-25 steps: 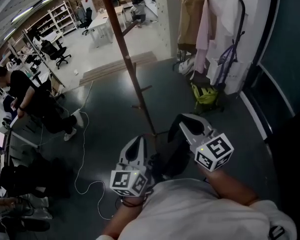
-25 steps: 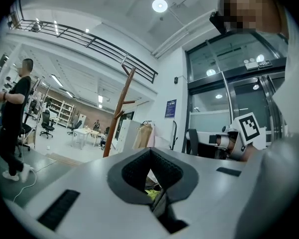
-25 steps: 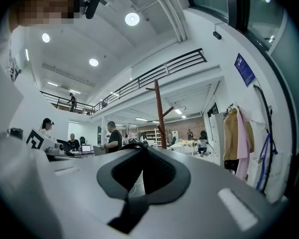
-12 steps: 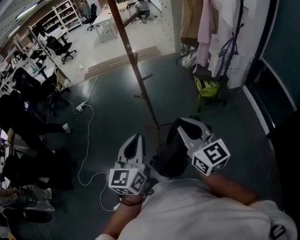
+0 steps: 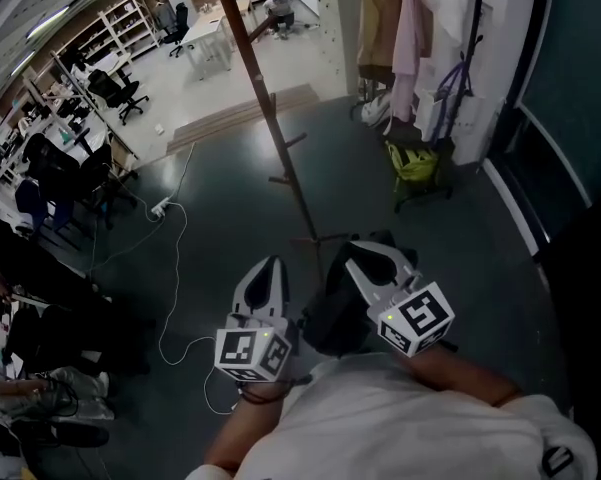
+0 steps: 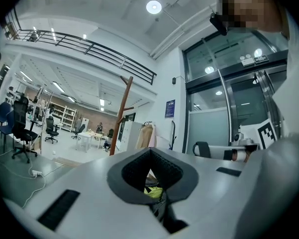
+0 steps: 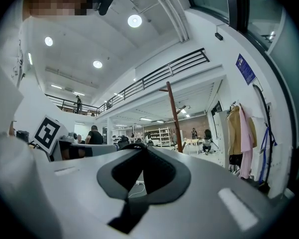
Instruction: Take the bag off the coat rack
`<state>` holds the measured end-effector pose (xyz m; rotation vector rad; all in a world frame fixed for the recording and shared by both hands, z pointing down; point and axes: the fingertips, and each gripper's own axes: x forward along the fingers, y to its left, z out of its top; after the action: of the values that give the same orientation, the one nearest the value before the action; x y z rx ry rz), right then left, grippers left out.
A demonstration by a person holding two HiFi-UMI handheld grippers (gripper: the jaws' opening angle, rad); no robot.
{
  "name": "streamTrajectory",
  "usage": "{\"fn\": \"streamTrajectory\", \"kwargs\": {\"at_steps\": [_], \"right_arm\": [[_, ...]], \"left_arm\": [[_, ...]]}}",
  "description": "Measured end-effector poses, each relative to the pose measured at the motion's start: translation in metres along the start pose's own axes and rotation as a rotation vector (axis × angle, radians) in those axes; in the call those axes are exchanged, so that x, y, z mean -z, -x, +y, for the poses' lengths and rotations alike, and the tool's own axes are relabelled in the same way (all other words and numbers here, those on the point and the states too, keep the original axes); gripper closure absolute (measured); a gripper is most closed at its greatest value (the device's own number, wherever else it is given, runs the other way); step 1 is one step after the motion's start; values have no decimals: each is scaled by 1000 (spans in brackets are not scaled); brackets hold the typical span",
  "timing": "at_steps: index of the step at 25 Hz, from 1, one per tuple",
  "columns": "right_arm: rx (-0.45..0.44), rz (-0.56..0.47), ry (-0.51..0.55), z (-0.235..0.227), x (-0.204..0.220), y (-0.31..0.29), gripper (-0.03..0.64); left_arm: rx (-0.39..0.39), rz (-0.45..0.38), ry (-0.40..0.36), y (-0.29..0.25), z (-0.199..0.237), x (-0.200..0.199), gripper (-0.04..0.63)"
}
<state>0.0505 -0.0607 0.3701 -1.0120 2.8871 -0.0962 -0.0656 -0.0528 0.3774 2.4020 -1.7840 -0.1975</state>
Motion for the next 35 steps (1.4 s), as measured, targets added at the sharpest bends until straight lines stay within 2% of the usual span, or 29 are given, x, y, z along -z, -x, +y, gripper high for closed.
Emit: {"fn": "streamTrajectory", "kwargs": {"at_steps": [4, 10, 20, 26, 35], "right_arm": [[16, 9, 23, 25, 1, 0, 594], [46, 16, 1, 58, 7, -1, 594], [113, 16, -2, 97, 25, -4, 595], [133, 32, 14, 127, 44, -10, 595], [174, 50, -10, 147, 62, -17, 595]], "left_arm": [[5, -1, -6, 19, 7, -6, 594], [26, -6, -35, 50, 11, -15, 594], [44, -6, -69, 98, 26, -11, 594], [65, 1, -58, 128, 40, -5, 594], [64, -2, -62, 150, 62, 3, 594]]}}
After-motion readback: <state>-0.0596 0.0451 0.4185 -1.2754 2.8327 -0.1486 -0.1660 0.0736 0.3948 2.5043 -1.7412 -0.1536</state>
